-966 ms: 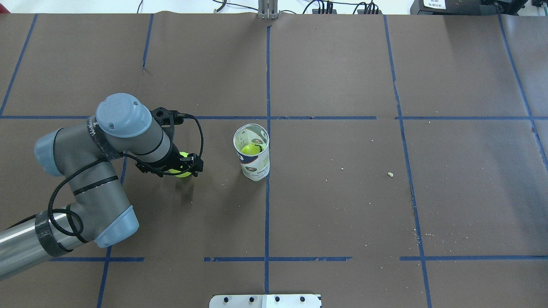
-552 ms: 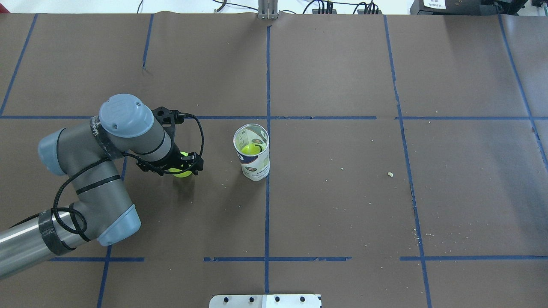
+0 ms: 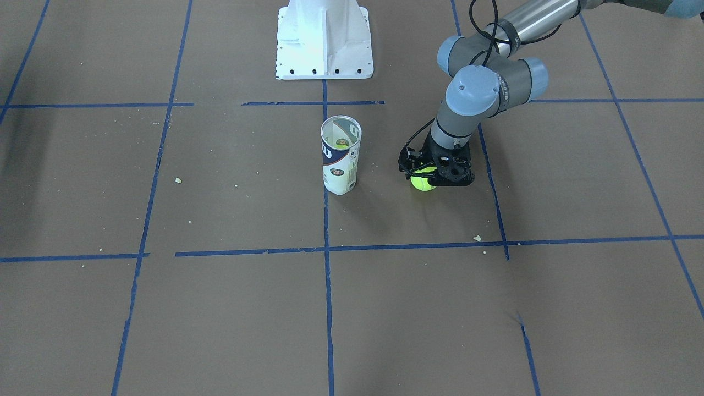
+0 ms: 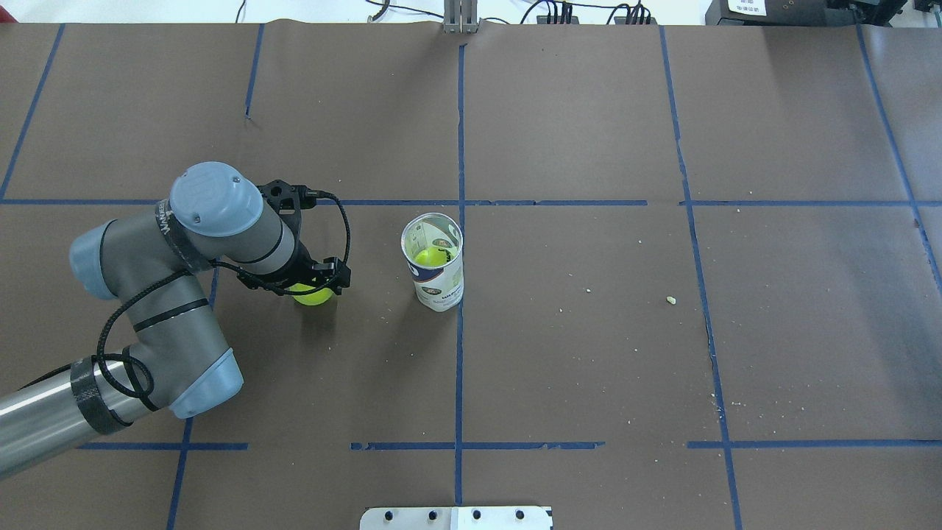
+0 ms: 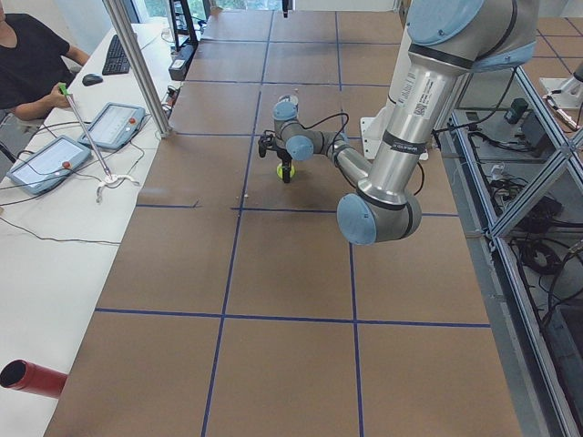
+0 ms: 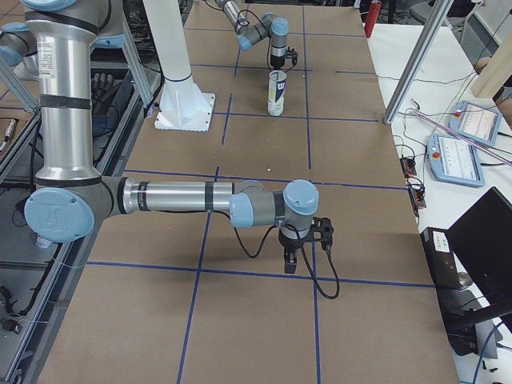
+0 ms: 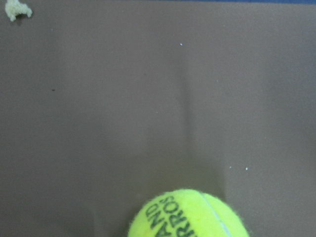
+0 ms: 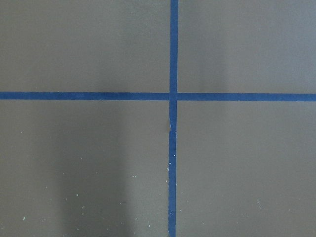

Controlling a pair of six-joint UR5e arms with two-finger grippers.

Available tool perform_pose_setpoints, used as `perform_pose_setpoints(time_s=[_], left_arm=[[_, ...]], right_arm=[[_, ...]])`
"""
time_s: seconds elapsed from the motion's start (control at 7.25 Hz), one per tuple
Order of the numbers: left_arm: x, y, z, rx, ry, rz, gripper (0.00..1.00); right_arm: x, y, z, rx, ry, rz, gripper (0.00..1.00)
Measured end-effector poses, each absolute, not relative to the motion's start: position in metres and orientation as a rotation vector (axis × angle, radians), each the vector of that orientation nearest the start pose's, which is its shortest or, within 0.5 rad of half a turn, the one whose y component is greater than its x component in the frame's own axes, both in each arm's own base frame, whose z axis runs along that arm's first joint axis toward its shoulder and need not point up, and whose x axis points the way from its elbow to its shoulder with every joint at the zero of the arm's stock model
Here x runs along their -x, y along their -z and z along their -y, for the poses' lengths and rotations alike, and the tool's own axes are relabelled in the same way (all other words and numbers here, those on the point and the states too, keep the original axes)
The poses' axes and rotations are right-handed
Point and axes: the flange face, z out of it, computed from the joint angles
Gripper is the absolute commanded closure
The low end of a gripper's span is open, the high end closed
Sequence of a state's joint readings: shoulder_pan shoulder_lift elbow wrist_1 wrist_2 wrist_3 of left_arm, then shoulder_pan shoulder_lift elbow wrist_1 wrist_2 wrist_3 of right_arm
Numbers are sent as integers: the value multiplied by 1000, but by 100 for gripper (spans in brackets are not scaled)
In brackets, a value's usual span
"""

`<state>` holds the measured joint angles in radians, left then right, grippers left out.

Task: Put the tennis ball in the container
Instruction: 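Close the left gripper around the yellow tennis ball, then lift the tennis ball up with the left gripper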

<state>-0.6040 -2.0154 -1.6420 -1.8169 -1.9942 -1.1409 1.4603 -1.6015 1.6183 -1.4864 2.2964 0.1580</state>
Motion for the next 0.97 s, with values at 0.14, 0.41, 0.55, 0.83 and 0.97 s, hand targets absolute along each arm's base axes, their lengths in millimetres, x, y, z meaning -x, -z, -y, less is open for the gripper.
perform_pose_setpoints(time_s=[0.14,0.41,0.55,0.83,0.97], left_arm=[[-490,-348,451,-23,4,-854,0],[-488,-343,454,-29,6,-859,15],[-487,-343,456,-31,7,-860,59],[-485,-340,458,-36,11,-864,100],[-475,-334,463,-49,19,-872,100]], right_arm=[[-13,-645,490,1,-9,731,0],[-13,-645,490,1,-9,731,0],[-13,-645,490,1,-8,731,0],[-13,-645,490,2,-7,731,0],[-13,-645,490,2,-8,731,0]])
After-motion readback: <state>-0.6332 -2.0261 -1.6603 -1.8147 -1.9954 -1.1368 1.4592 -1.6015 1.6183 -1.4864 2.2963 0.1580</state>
